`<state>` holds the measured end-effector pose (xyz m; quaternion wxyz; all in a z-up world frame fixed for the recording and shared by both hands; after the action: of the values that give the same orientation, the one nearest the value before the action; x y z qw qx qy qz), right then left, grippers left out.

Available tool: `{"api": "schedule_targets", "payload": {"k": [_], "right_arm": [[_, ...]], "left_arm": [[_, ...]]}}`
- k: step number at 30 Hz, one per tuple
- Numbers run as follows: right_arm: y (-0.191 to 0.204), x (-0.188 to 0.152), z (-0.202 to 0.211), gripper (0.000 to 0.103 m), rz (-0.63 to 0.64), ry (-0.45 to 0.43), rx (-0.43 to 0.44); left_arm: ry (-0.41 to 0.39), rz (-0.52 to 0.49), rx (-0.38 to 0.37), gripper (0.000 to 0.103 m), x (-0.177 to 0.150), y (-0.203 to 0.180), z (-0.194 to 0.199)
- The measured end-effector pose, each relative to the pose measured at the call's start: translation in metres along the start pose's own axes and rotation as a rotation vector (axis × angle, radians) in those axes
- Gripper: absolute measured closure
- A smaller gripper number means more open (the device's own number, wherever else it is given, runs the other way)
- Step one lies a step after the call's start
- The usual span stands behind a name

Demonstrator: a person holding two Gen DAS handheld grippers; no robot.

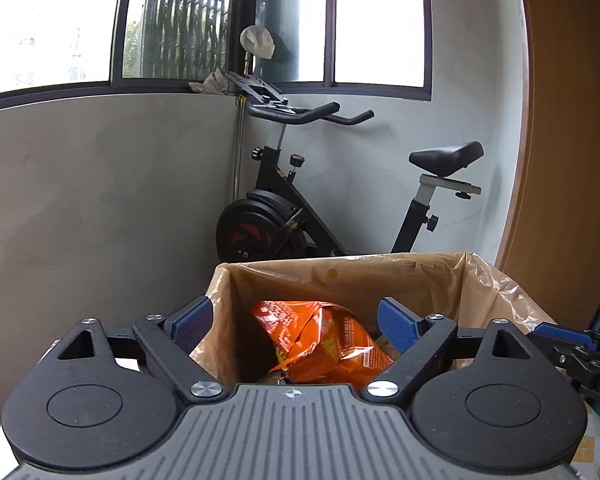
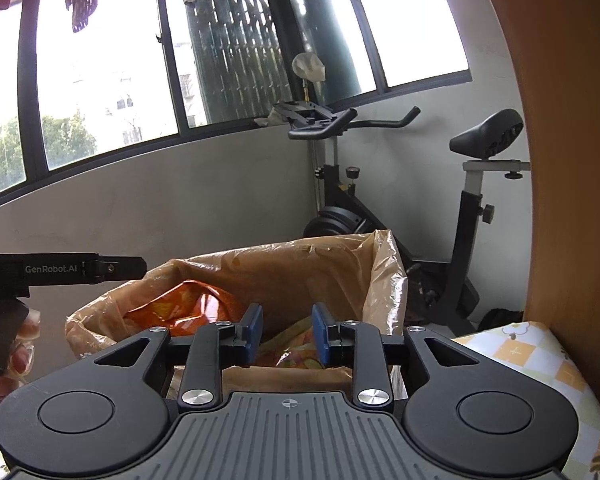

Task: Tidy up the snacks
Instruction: 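Open both tools to drop the chip bag and wrapper into the box, then grasp the yellow corn chip bag with the left tool while the right tool approaches a gold sachet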

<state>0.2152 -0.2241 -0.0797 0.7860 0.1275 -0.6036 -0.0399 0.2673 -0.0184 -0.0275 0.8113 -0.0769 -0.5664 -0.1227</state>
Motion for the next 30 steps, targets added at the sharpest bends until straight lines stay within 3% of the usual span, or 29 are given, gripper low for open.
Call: {"api": "schedule_targets", "payload": {"k": [12,19,23,30], "right_arm": [[0.005,-0.009,0.048,0.074,0.039,-0.082,-0.013],[0.008,-0.029,0.072,0.073,0.047,-0.112,-0.016],[0.009,-0.049,0.079,0.072,0.076,-0.103,-0.022],[-0.011,-0.096,0.076,0.072,0.048,-0.008,-0.061]], "left_arm": [[-0.051,0.025,-0.034,0.013,-0.029,0.022,0.063],[-0.057,0.037,-0.081,0.013,-0.061,0.011,0.079],[-0.024,0.028,-0.123,0.013,-0.082,-0.005,0.078],[0.088,0.037,-0.23,0.013,-0.125,-0.042,0.058]]}}
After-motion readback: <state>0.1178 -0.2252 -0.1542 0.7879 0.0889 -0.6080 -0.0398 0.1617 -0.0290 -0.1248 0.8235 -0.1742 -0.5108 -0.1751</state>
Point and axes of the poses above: each gripper's, at about its wrist camera, not at the fingertips, and z roughly against the way its jaws point, y to its left, x to its top, the point moved 3 cm from there along -z, roughly the way its jaws point, and after that the axes turned 2 degrees about -y, right-handed, at the moved point
